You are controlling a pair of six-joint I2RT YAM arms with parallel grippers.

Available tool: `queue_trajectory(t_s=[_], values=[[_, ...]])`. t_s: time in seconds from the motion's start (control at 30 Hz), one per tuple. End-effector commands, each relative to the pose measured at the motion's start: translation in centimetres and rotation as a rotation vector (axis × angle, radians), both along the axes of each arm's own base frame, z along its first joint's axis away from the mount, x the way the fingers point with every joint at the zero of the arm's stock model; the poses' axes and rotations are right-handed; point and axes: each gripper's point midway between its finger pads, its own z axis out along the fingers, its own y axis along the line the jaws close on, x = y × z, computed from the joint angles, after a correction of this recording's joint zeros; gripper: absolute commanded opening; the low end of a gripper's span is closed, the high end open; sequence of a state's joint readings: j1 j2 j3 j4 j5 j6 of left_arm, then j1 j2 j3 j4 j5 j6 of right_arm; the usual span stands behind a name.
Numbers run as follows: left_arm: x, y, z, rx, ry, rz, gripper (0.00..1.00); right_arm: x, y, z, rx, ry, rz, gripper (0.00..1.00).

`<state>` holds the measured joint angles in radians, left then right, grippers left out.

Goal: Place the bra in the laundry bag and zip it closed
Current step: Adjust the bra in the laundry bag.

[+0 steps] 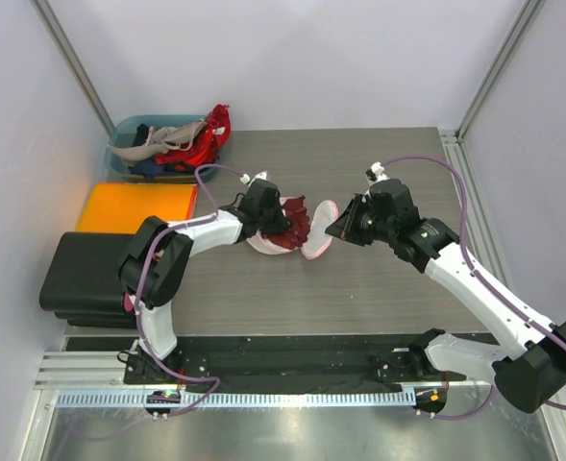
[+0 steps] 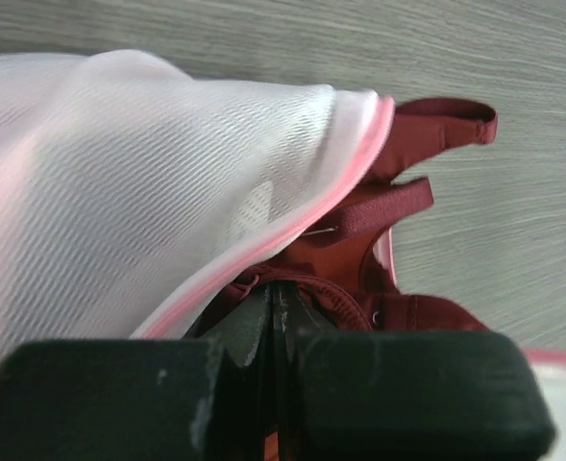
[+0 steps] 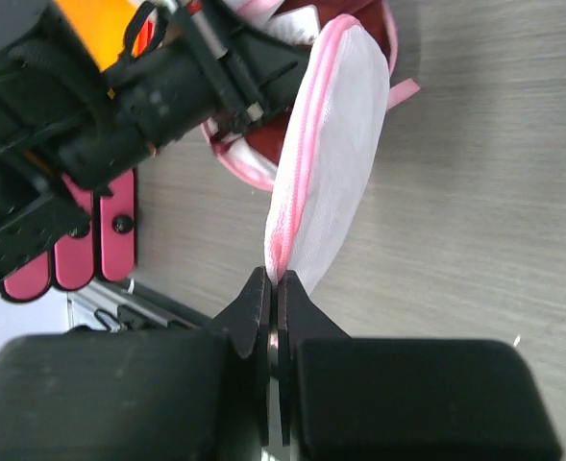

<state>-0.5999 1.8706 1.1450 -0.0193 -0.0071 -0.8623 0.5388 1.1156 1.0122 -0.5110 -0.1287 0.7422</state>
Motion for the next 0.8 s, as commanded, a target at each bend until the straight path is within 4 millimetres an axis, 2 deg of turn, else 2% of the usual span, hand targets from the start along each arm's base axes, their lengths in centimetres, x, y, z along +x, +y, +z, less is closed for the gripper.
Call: queue_trajectory(t_s=[0.0, 0.07, 0.1, 0.13, 0.17, 0.2, 0.23, 0.27, 0.3, 0.37, 0.4, 0.53, 0.57, 0.67, 0.7, 0.73, 0.77], values=[[-0.1, 0.7, -2.2, 0.045, 0.048, 0.032, 0.00, -0.2, 0.8, 6.2, 0.060, -0.100, 0.017, 0.01], [-0.3, 0.5, -2.1, 0.027, 0.039, 0.032, 0.00, 0.7, 0.6, 7.4, 0.044, -0.141, -0.002, 0.01], [-0.7, 0.7, -2.5, 0.028, 0.050, 0.033, 0.00, 1.2, 0.7, 9.2, 0.048, -0.180, 0.000, 0.01], [-0.9, 0.5, -2.3, 0.024, 0.045, 0.026, 0.00, 1.6, 0.8, 9.8, 0.036, -0.203, 0.009, 0.01], [-1.0, 0.5, -1.7, 0.020, 0.037, 0.024, 0.00, 2.3, 1.1, 9.5, 0.015, -0.189, 0.013, 0.01], [-1.1, 0.5, -1.5, 0.020, 0.031, 0.020, 0.00, 2.7, 1.5, 11.6, 0.032, -0.230, 0.021, 0.01], [-1.2, 0.3, -1.1, 0.018, 0.022, 0.016, 0.00, 2.9, 1.8, 12.4, 0.035, -0.245, 0.036, 0.01], [-1.4, 0.1, -0.6, 0.015, 0.014, 0.010, 0.00, 3.3, 2.2, 12.3, 0.026, -0.235, 0.043, 0.01], [-1.4, -0.2, -0.3, 0.009, 0.008, 0.002, 0.00, 3.5, 2.5, 14.1, 0.043, -0.270, 0.046, 0.01], [-1.9, -1.0, -0.4, 0.009, 0.015, -0.019, 0.00, 3.6, 3.0, 14.6, 0.038, -0.274, 0.069, 0.01], [-1.8, -1.2, -0.3, 0.011, 0.010, -0.019, 0.00, 3.6, 3.0, 15.6, 0.042, -0.296, 0.070, 0.01], [-1.9, -1.2, -1.7, 0.033, 0.031, -0.018, 0.00, 3.5, 2.3, 17.0, 0.022, -0.339, 0.061, 0.01], [-1.9, -1.3, -1.7, 0.032, 0.031, -0.024, 0.00, 3.3, 2.1, 16.7, 0.004, -0.329, 0.069, 0.01], [-2.0, -1.7, 0.6, 0.004, -0.007, -0.059, 0.00, 2.4, 1.1, 14.1, -0.050, -0.283, 0.069, 0.01], [-1.9, -1.8, 1.6, -0.004, -0.026, -0.066, 0.02, 1.9, 0.9, 11.3, -0.084, -0.233, 0.084, 0.01], [-2.1, -1.7, 3.5, -0.021, -0.054, -0.072, 0.03, 0.9, 0.5, 10.9, -0.084, -0.236, 0.097, 0.01], [-1.9, -1.8, 4.9, -0.029, -0.078, -0.078, 0.09, 0.4, 0.2, 9.7, -0.098, -0.222, 0.113, 0.01]])
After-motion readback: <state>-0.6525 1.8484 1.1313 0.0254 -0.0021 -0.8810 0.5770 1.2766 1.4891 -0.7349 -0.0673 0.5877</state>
